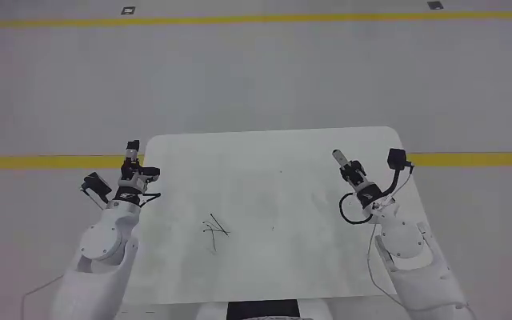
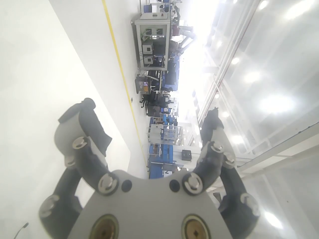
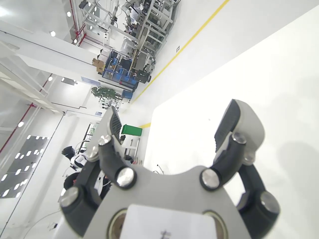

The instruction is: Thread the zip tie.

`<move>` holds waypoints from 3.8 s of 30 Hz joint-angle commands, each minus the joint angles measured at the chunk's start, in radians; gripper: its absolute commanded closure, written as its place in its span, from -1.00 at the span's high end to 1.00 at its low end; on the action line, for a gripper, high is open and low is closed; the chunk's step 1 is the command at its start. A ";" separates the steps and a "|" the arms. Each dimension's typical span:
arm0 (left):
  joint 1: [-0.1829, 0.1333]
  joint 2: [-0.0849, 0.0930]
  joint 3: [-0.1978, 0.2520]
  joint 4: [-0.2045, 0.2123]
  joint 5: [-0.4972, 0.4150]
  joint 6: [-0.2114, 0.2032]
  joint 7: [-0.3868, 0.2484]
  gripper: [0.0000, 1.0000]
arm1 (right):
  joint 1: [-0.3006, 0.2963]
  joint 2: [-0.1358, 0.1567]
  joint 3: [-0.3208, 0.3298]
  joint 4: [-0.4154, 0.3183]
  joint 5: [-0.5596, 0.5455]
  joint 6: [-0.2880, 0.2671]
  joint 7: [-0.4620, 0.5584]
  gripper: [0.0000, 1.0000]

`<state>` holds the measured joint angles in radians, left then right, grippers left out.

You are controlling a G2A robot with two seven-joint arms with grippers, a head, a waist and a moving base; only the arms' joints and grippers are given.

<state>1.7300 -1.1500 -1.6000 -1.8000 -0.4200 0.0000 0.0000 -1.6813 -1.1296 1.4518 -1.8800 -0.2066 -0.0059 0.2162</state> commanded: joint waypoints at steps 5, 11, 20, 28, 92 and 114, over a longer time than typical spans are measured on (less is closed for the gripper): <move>0.000 0.000 0.000 0.000 0.000 0.000 0.000 1.00 | 0.114 -0.001 -0.113 -0.043 -0.250 0.092 0.130 1.00; 0.000 0.000 0.000 0.000 0.000 0.000 0.000 1.00 | 0.292 -0.024 -0.312 0.013 -0.417 0.192 0.233 1.00; 0.000 0.000 0.000 0.000 0.000 0.000 0.000 1.00 | 0.370 -0.054 -0.470 0.094 -0.492 0.281 0.273 1.00; 0.000 0.000 0.000 0.000 0.000 0.000 0.000 1.00 | 0.370 -0.054 -0.470 0.094 -0.492 0.281 0.273 1.00; 0.000 0.000 0.000 0.000 0.000 0.000 0.000 1.00 | 1.005 -0.450 -1.152 0.647 -0.481 0.045 0.931 1.00; 0.000 0.000 0.000 0.000 0.000 0.000 0.000 1.00 | 0.991 -0.560 -1.215 0.776 -0.521 0.032 0.930 1.00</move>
<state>1.7300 -1.1500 -1.6000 -1.8000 -0.4200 0.0000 0.0000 -0.6899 -1.6895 0.2363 -1.1034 -0.7279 0.0270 1.1464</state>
